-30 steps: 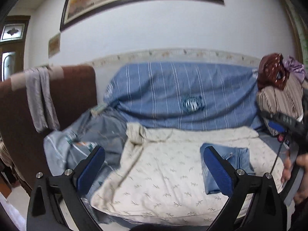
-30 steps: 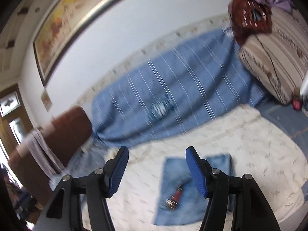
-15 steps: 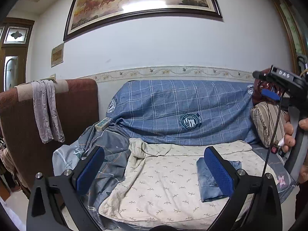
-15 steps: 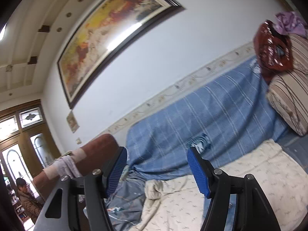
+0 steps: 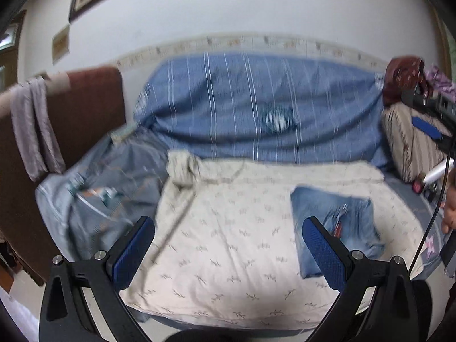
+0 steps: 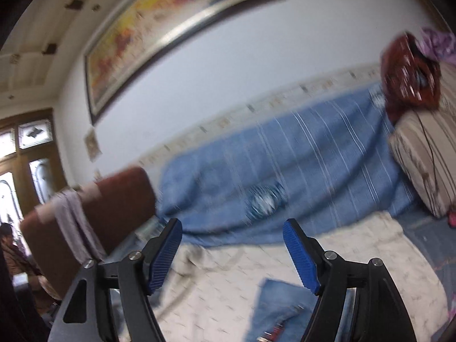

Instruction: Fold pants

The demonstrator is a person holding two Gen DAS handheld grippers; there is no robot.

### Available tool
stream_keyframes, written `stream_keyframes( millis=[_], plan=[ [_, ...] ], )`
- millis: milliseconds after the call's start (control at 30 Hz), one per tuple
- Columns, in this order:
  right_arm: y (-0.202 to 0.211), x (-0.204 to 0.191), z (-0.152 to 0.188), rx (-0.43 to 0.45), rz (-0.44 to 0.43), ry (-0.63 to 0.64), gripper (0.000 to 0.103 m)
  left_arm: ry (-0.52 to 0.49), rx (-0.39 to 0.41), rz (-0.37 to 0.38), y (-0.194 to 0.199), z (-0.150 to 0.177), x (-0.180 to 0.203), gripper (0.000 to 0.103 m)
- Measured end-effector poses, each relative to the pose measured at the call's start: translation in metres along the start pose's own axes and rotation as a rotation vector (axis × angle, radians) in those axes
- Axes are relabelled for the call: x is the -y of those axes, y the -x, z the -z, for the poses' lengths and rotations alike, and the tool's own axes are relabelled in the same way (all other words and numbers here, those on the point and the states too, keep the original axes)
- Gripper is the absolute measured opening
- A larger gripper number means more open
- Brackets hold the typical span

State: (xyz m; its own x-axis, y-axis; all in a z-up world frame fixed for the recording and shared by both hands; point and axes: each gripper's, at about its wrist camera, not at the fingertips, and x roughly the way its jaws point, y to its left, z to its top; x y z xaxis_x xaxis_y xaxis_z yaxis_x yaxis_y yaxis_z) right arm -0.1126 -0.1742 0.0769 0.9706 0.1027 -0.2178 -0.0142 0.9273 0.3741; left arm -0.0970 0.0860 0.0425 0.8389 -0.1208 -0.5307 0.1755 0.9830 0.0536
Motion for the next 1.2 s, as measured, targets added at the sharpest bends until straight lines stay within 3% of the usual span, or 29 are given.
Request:
stream_keyframes(
  millis=[233,400,567,700,900,1100,1200],
  plan=[
    [-0.058,0.084,0.059,-0.143,0.071,-0.084,0.076,-0.028,-0.144,-0.007,-0.087,0.014,0.015,0.103],
    [-0.071,0.132,0.08,-0.215,0.007,-0.126,0.076,-0.044,-0.16,-0.004,-0.133,0.007,0.019,0.103],
    [-0.078,0.184,0.089,-0.271,-0.051,-0.339,0.076,-0.029,-0.144,0.035,-0.17,0.002,0.027,0.103],
    [-0.072,0.202,0.09,-0.282,-0.033,-0.363,0.076,0.011,-0.163,0.099,-0.194,0.005,0.038,0.103],
    [-0.074,0.21,0.101,-0.363,-0.019,-0.364,0.076,0.075,-0.178,0.285,-0.205,0.015,0.062,0.103],
    [-0.088,0.203,0.12,-0.454,0.037,-0.301,0.076,0.065,-0.218,0.424,-0.203,0.024,0.088,0.103],
    [-0.093,0.199,0.122,-0.437,0.076,-0.277,0.076,0.025,-0.206,0.46,-0.195,0.024,0.103,0.103]
  ],
)
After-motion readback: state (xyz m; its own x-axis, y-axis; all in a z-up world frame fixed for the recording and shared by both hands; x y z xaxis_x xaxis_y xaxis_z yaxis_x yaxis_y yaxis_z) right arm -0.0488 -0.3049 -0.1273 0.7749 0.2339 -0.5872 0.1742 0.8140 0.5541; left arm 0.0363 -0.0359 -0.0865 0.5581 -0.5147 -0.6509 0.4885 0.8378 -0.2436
